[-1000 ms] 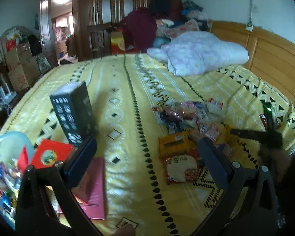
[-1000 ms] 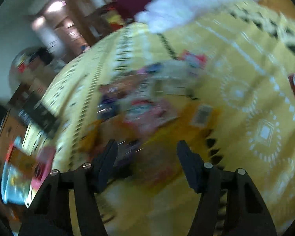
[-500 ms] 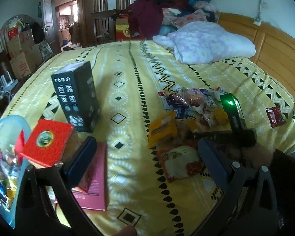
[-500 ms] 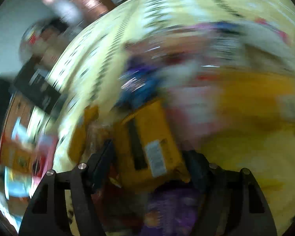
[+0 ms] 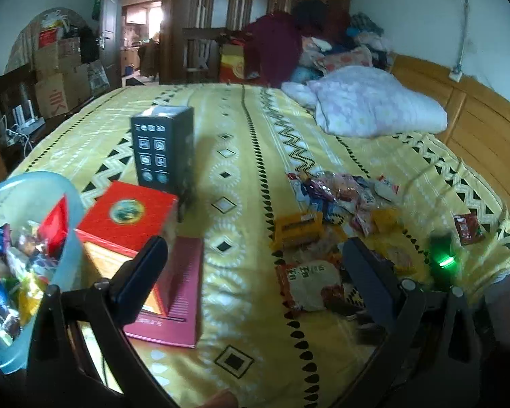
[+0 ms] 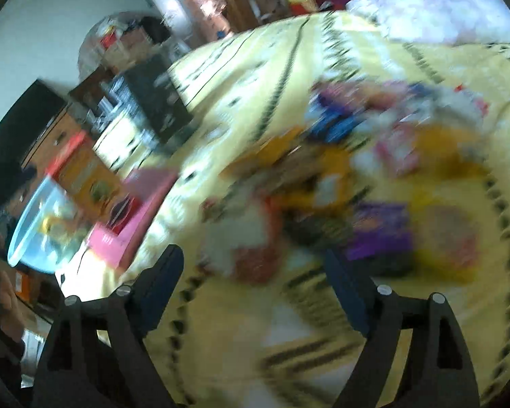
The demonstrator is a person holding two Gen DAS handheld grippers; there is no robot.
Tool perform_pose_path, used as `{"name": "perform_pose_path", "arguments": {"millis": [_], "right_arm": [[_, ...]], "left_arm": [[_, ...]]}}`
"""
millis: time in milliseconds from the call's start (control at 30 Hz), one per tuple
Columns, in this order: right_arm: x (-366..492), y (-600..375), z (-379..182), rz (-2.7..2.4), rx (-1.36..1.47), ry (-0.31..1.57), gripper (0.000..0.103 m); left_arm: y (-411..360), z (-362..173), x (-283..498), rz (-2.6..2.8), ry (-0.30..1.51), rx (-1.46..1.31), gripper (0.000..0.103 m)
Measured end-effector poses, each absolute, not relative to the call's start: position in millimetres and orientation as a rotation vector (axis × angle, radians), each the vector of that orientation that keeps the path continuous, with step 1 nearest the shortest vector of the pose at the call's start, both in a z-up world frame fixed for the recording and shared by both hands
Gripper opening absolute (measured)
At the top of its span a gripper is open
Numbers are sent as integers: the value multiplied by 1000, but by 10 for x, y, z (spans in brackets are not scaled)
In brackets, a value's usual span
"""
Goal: Organize snacks
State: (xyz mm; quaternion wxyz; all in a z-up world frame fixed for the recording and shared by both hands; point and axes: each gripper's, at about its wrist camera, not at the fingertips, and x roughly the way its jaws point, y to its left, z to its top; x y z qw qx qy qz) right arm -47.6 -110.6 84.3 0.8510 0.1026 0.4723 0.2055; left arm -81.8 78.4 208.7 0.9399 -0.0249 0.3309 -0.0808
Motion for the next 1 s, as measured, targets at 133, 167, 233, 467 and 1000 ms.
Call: {"name": "perform_pose_path", "arguments": {"millis": [133,167,233,467,1000], "right_arm": [[-252,-866,605,243,279,1083,89],[-229,-830,581,212,313,1088,89],[-202,-674,580,163,294,1086,89],[-145,-315,345,56,105,1119,93],[-858,-1705,1009,239,305,945,76]], "left_arm": [[925,2092,-837,-149,669,-67,103],[962,2083,-842,-147,668,-75,103],[1003,2063,-842,-146,669,-85,103],[1017,2013,-883,-180,676,-95,103],[354,1527,-631,-372,850,-80,103]]}}
